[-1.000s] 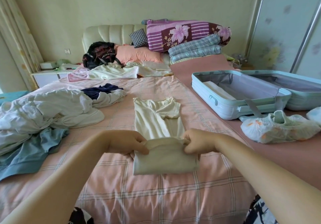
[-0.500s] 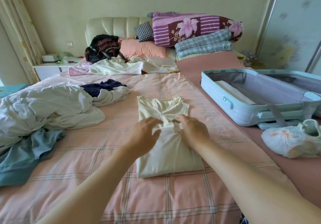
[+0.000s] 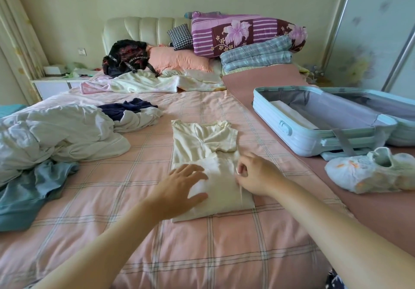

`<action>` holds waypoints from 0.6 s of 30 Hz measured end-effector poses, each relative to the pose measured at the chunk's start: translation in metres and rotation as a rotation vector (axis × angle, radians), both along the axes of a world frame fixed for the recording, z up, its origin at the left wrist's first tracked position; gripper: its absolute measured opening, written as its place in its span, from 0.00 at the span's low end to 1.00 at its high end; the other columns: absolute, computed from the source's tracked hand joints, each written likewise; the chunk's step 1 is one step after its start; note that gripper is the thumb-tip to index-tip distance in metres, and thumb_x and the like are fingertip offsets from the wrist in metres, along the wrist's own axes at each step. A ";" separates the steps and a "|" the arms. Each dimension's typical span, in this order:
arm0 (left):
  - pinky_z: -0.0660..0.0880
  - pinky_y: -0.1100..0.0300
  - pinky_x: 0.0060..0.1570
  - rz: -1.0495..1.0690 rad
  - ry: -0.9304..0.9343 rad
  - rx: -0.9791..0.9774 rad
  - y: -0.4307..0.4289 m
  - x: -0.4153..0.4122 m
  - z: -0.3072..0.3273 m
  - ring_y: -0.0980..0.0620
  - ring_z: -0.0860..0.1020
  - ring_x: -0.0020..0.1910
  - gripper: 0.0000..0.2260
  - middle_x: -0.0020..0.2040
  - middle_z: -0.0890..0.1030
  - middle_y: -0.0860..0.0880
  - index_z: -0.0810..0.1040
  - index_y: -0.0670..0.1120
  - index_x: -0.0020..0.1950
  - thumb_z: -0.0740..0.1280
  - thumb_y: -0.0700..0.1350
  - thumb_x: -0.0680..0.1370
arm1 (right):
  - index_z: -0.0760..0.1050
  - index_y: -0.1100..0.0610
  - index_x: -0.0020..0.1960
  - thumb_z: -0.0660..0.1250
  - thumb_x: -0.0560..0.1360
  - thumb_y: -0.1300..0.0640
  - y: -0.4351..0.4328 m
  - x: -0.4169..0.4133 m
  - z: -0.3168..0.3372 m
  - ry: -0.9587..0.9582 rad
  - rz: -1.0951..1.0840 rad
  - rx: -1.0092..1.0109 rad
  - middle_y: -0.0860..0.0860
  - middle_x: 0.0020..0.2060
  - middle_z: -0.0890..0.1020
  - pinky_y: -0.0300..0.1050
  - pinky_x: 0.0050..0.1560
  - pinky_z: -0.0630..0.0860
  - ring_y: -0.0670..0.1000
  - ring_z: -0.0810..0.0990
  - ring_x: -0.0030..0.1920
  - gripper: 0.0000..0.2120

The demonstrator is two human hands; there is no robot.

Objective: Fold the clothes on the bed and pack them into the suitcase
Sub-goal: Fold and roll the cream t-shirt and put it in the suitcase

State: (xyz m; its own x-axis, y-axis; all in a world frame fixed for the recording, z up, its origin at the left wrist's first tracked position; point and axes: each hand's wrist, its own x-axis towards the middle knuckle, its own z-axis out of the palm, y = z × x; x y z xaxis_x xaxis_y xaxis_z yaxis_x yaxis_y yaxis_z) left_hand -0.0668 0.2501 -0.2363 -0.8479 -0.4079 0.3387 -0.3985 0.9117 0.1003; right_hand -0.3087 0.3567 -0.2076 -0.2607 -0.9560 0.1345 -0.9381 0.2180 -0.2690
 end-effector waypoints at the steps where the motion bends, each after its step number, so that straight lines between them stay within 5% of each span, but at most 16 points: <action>1: 0.69 0.59 0.62 -0.043 -0.005 0.004 0.007 0.004 0.001 0.56 0.70 0.61 0.23 0.61 0.73 0.59 0.74 0.57 0.60 0.61 0.70 0.73 | 0.73 0.49 0.40 0.67 0.73 0.44 0.006 -0.001 0.003 0.029 -0.026 0.063 0.45 0.42 0.79 0.44 0.43 0.71 0.50 0.79 0.45 0.10; 3: 0.70 0.64 0.49 -0.064 -0.078 -0.011 0.019 0.009 0.002 0.58 0.70 0.49 0.24 0.49 0.73 0.60 0.70 0.57 0.49 0.66 0.73 0.66 | 0.74 0.51 0.34 0.69 0.70 0.39 0.020 -0.003 0.007 -0.022 -0.020 0.226 0.45 0.33 0.80 0.43 0.39 0.71 0.47 0.78 0.38 0.17; 6: 0.65 0.68 0.38 -0.054 -0.138 0.049 0.026 0.015 0.004 0.60 0.68 0.43 0.22 0.43 0.71 0.60 0.69 0.56 0.44 0.71 0.69 0.64 | 0.80 0.49 0.33 0.76 0.67 0.44 0.037 -0.007 0.004 -0.164 0.068 0.296 0.38 0.28 0.80 0.37 0.38 0.73 0.39 0.77 0.33 0.11; 11: 0.68 0.70 0.37 0.035 -0.224 0.228 0.024 0.023 0.019 0.64 0.74 0.39 0.11 0.40 0.78 0.60 0.76 0.56 0.41 0.76 0.57 0.69 | 0.82 0.50 0.34 0.79 0.69 0.51 0.047 -0.015 0.003 -0.303 0.091 0.232 0.42 0.27 0.81 0.31 0.32 0.70 0.37 0.75 0.28 0.09; 18: 0.71 0.66 0.38 0.124 -0.333 0.227 0.020 0.034 0.034 0.61 0.77 0.41 0.11 0.39 0.80 0.60 0.77 0.56 0.40 0.76 0.56 0.69 | 0.80 0.53 0.35 0.76 0.69 0.51 0.054 -0.037 0.004 -0.107 0.084 0.376 0.46 0.30 0.81 0.39 0.36 0.73 0.42 0.75 0.30 0.09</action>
